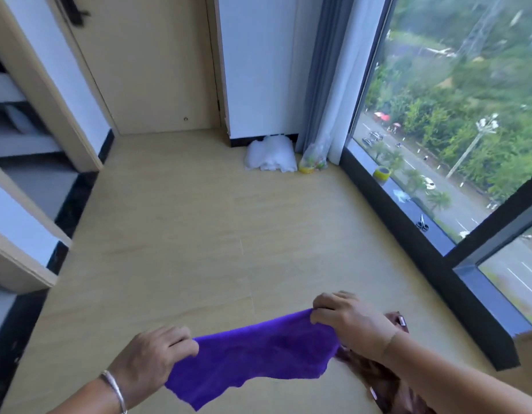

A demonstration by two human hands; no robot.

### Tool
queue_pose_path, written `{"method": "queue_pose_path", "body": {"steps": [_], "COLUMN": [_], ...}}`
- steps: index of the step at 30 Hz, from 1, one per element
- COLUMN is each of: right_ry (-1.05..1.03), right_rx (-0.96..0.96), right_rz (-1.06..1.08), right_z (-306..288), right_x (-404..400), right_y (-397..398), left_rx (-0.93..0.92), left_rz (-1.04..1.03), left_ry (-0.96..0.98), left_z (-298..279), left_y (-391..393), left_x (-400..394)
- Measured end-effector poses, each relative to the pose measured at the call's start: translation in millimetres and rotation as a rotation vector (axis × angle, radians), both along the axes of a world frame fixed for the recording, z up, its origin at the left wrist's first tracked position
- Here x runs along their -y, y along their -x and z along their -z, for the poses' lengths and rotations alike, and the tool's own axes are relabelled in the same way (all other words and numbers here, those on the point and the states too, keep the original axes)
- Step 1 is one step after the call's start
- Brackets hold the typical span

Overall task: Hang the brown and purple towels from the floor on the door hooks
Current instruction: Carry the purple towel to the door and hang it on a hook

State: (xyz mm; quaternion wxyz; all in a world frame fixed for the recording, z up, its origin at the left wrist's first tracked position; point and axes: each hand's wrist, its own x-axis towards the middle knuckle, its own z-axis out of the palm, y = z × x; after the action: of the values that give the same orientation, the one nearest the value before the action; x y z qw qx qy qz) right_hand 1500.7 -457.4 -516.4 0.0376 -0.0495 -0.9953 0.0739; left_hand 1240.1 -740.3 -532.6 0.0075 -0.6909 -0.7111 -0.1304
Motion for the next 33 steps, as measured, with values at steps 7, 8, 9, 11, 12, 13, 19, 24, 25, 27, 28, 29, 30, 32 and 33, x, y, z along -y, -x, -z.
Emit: {"method": "queue_pose_path", "body": {"steps": [7, 8, 9, 11, 12, 13, 19, 24, 25, 27, 28, 29, 30, 32, 33], "right_ry": [-0.07, -0.084, -0.102, -0.115, -0.121, -0.136, -0.207, -0.266, -0.287, -0.345, -0.376, -0.402, -0.426, -0.486, -0.519], "right_rx": [-0.176, -0.192, -0.204, -0.223, -0.245, -0.273, -0.343, -0.421, -0.452, -0.525, -0.56, -0.588, -0.611, -0.646, -0.659], "right_rz": [-0.034, -0.016, 0.0, 0.023, 0.019, 0.019, 0.029, 0.102, 0.11, 0.117, 0.114, 0.107, 0.1, 0.09, 0.085], "right_z": [-211.0, -237.6, -262.3, -304.8, -325.3, -344.2, -451.6, -533.9, -549.6, -580.6, -595.3, -609.7, -622.0, -642.3, -650.3], "right_x": [20.6, 23.6, 25.8, 28.1, 30.0, 31.5, 40.4, 51.5, 54.8, 63.2, 68.3, 73.9, 78.1, 85.9, 89.3], "right_y": [20.0, 24.2, 29.1, 39.4, 44.6, 49.1, 67.0, 74.3, 75.8, 78.9, 81.2, 83.8, 86.3, 91.6, 94.5], "left_rx": [-0.056, -0.052, -0.049, -0.046, -0.047, -0.059, -0.17, -0.261, -0.279, -0.318, -0.337, -0.351, -0.367, -0.401, -0.413], "left_rz": [-0.032, -0.057, -0.076, -0.106, -0.118, -0.129, -0.169, -0.237, -0.255, -0.303, -0.33, -0.353, -0.371, -0.408, -0.422], "left_ry": [-0.111, -0.134, -0.149, -0.153, -0.141, -0.138, -0.275, -0.38, -0.394, -0.414, -0.416, -0.416, -0.418, -0.437, -0.455], "left_z": [-202.8, -226.3, -249.0, -289.6, -311.0, -331.2, -452.2, -545.2, -562.5, -596.0, -611.5, -626.3, -639.2, -660.9, -669.1], "left_y": [13.1, 15.2, 18.4, 27.5, 32.1, 36.2, 49.3, 58.1, 59.0, 62.1, 63.4, 64.5, 65.6, 67.2, 69.0], "left_x": [26.4, 29.2, 30.8, 32.4, 33.4, 34.5, 43.9, 52.6, 54.7, 61.3, 64.6, 67.7, 69.8, 76.1, 79.1]}}
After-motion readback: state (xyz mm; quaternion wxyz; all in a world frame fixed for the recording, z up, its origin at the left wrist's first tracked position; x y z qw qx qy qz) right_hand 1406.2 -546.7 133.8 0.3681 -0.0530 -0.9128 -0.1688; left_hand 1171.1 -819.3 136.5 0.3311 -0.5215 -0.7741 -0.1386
